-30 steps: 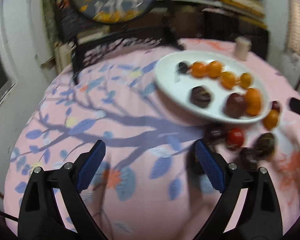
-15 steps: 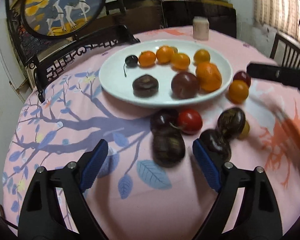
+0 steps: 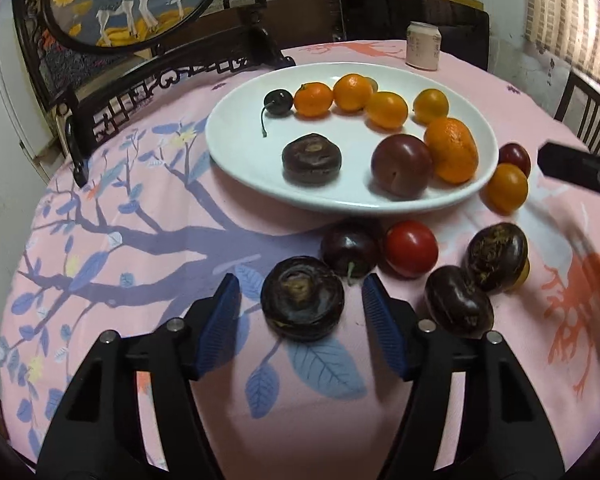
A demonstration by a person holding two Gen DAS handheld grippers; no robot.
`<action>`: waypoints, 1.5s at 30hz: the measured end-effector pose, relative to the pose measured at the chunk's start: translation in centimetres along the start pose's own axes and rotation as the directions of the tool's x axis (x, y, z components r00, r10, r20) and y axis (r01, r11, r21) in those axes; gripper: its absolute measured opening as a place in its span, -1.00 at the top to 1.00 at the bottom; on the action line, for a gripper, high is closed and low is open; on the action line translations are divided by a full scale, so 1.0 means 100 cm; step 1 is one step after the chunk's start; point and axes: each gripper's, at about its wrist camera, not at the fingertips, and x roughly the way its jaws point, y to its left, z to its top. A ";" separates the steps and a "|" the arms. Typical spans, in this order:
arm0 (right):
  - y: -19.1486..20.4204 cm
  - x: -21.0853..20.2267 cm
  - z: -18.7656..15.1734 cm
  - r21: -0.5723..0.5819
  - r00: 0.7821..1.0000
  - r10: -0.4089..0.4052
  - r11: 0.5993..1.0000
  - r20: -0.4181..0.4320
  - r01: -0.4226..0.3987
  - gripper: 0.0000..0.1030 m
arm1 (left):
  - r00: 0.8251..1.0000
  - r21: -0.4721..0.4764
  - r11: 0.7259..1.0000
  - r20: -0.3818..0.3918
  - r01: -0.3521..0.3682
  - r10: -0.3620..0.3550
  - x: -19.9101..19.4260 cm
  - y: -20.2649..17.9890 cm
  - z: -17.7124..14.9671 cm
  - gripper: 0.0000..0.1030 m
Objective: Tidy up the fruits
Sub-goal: 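Grasp the dark purple round fruit with the left gripper while the right gripper grasps a dark brown fruit, then release the purple fruit into the plate with the left gripper while the right gripper releases the brown fruit there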
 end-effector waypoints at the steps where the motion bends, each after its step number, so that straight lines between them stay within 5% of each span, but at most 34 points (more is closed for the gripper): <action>1: 0.000 0.001 0.000 0.001 1.000 0.001 1.000 -0.003 -0.001 -0.29 | 1.000 -0.008 1.000 -0.006 0.012 -0.012 0.001 0.002 0.000 -0.09; 2: -0.001 0.001 0.000 0.003 1.000 0.001 1.000 -0.005 -0.001 -0.29 | 1.000 -0.013 1.000 -0.007 0.028 -0.028 0.001 0.002 0.001 0.21; 8: 0.003 -0.004 -0.005 0.012 0.997 0.067 0.998 -0.033 -0.067 -0.29 | 1.000 -0.004 1.000 0.010 -0.002 0.002 -0.004 -0.001 -0.003 0.22; 12: 0.029 0.000 -0.020 -0.089 0.993 0.095 0.991 -0.071 -0.101 -0.28 | 1.000 -0.028 0.999 0.008 -0.022 0.022 -0.005 0.004 -0.003 0.21; 14: 0.038 0.008 -0.025 -0.132 0.994 0.070 0.988 -0.090 -0.081 -0.11 | 1.000 -0.036 0.999 -0.004 -0.016 0.016 -0.002 0.005 -0.003 0.21; 21: 0.034 0.040 -0.027 -0.082 0.981 0.082 0.992 -0.175 -0.097 -0.04 | 1.000 -0.036 0.999 -0.009 -0.017 0.017 0.000 0.005 -0.002 0.21; 23: 0.029 0.045 -0.027 -0.040 0.974 0.117 0.991 -0.193 -0.127 0.14 | 1.000 -0.040 0.999 -0.010 -0.012 0.012 0.000 0.005 -0.002 0.21; 28: 0.028 0.038 -0.028 -0.040 0.979 0.125 0.990 -0.162 -0.133 0.30 | 1.000 -0.048 0.999 -0.001 -0.003 0.003 -0.001 0.006 -0.003 0.21; 37: 0.017 -0.007 0.001 -0.009 0.992 0.126 0.992 0.032 -0.125 0.30 | 0.995 -0.073 0.997 0.095 -0.027 0.034 -0.028 0.011 0.023 0.21; 45: 0.012 0.042 0.062 0.033 0.997 0.058 0.998 0.052 -0.060 0.27 | 0.996 -0.164 0.986 0.074 -0.037 0.050 0.013 0.023 0.083 0.17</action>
